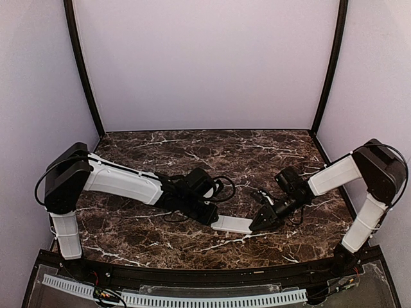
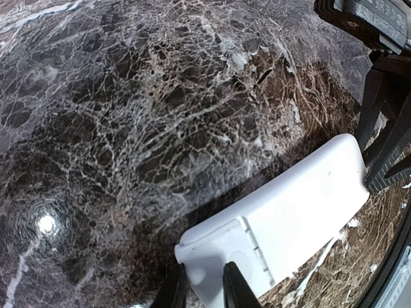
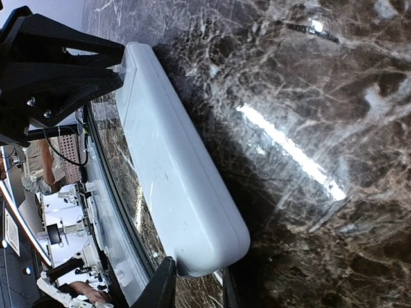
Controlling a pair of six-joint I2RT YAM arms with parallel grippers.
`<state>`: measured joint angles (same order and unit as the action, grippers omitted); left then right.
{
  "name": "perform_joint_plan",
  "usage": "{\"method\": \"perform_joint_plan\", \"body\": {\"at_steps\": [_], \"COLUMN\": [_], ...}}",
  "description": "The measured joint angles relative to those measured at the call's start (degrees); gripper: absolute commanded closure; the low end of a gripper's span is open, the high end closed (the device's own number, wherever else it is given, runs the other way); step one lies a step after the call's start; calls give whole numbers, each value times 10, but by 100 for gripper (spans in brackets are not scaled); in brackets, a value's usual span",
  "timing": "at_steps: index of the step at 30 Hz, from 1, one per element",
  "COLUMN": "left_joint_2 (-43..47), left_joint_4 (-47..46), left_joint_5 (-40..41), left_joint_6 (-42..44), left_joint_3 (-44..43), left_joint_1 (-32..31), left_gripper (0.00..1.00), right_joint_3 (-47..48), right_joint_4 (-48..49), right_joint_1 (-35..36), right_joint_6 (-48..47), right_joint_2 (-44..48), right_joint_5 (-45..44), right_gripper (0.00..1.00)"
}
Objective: Load the batteries into the remote control
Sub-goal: Load the battery cover onto the remote control without the battery cover.
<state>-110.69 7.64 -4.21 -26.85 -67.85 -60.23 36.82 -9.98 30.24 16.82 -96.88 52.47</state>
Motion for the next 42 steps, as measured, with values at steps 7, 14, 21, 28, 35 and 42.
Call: {"method": "perform_joint_plan", "body": {"at_steps": [7, 14, 21, 28, 35, 42], "left_joint_2": [-2, -3, -3, -4, 6, 29], "left_joint_4": [0, -10, -25, -32, -50, -60], "left_joint_5": [-3, -14, -20, -22, -28, -58], "left_joint_6": [-9, -24, -32, -34, -36, -38], "left_joint_3": [0, 2, 8, 10, 31, 66], "left_joint_1": [0, 0, 0, 0, 0, 1], "left_gripper": [81, 80, 81, 81, 78, 71], "right_joint_3": [0, 0, 0, 0, 0, 0], "right_joint_4": [-3, -6, -9, -15, -17, 3], "right_joint_1": [2, 1, 1, 1, -1, -15], "right_joint_6": [3, 14, 26, 29, 30, 26], "right_joint_2": [-3, -11, -21, -25, -25, -21], "right_joint_5": [4, 14, 30, 37, 36, 27], "right_gripper": [79, 82, 86, 86, 82, 74]}}
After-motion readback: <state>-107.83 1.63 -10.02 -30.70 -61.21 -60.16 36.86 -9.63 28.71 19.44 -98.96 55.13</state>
